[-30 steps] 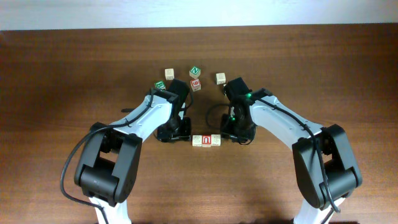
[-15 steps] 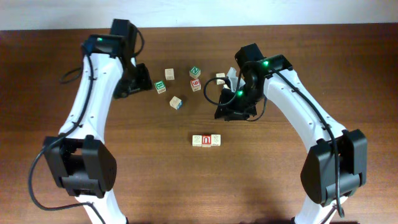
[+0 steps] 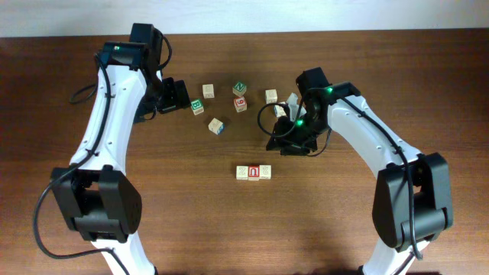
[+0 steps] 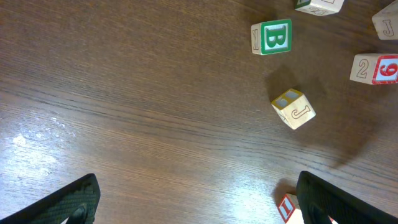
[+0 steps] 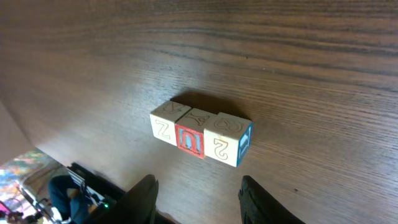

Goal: Rotate 3 blocks

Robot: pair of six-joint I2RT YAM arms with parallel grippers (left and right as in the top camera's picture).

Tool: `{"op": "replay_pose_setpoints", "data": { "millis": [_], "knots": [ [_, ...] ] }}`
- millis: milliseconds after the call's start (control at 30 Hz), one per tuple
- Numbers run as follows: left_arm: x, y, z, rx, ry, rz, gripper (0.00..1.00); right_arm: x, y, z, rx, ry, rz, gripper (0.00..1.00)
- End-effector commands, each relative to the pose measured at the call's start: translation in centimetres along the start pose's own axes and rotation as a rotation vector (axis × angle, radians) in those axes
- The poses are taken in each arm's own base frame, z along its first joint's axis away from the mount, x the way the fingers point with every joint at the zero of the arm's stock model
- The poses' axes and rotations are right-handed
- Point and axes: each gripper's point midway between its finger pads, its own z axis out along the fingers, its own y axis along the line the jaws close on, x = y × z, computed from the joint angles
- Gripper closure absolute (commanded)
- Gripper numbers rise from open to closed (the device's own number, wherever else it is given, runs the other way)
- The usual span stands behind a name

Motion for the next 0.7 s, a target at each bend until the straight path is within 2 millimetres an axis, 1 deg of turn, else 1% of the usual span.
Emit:
{"op": "replay_pose_setpoints", "data": {
  "millis": [0,133,200,267,300,333,367,400,467,500,567,633,667],
  "knots": [
    [-0.3,0.0,-0.4,-0.002,-0.015,0.001,0.01,0.2,-0.2,0.2,-0.009,0.011,0.058,0.56],
    [-0.3,0.0,-0.4,-0.001,-0.015,0.000,0.01,-0.2,-0.9,0.2,0.039,-0.013,0.051,0.56],
    [-0.3,0.0,-0.4,-0.002,-0.015,0.000,0.01,-0.3,-0.9,0.2,0.036,-0.019,0.046,0.56],
    [-0.3,0.0,-0.4,-0.002,-0.015,0.000,0.01,-1.1,-0.8,0.0,0.020,-0.046,0.039,0.56],
    [-0.3,0.0,-0.4,-0.002,-0.015,0.000,0.01,-1.5,-0.7,-0.3,-0.012,-0.055,0.041,0.56],
    [-0.3,0.0,-0.4,-0.001,-0.015,0.000,0.01,-2.2,-0.5,-1.0,-0.071,-0.067,0.013,0.56],
    [-0.3,0.0,-0.4,-0.001,-0.015,0.001,0.01,-2.7,-0.8,-1.7,-0.090,-0.083,-0.007,0.57],
    [-0.3,0.0,-0.4,-0.001,-0.015,0.000,0.01,-3.0,-1.0,-2.4,-0.091,-0.099,-0.030,0.61],
    [-0.3,0.0,-0.4,-0.002,-0.015,0.000,0.01,-3.0,-0.7,-3.9,-0.095,-0.134,-0.081,0.63],
    [-0.3,0.0,-0.4,-0.002,-0.015,0.000,0.01,-2.7,0.0,-5.3,-0.093,-0.169,-0.128,0.63],
    [-0.3,0.0,-0.4,-0.001,-0.015,0.000,0.01,-1.4,0.4,-7.7,-0.040,-0.214,-0.161,0.63],
    [-0.3,0.0,-0.4,-0.001,-0.015,0.000,0.01,1.0,1.0,-9.7,-0.025,-0.218,-0.211,0.62],
    [-0.3,0.0,-0.4,-0.002,-0.015,0.000,0.01,2.0,1.0,-10.3,-0.018,-0.209,-0.214,0.62]
  ]
}}
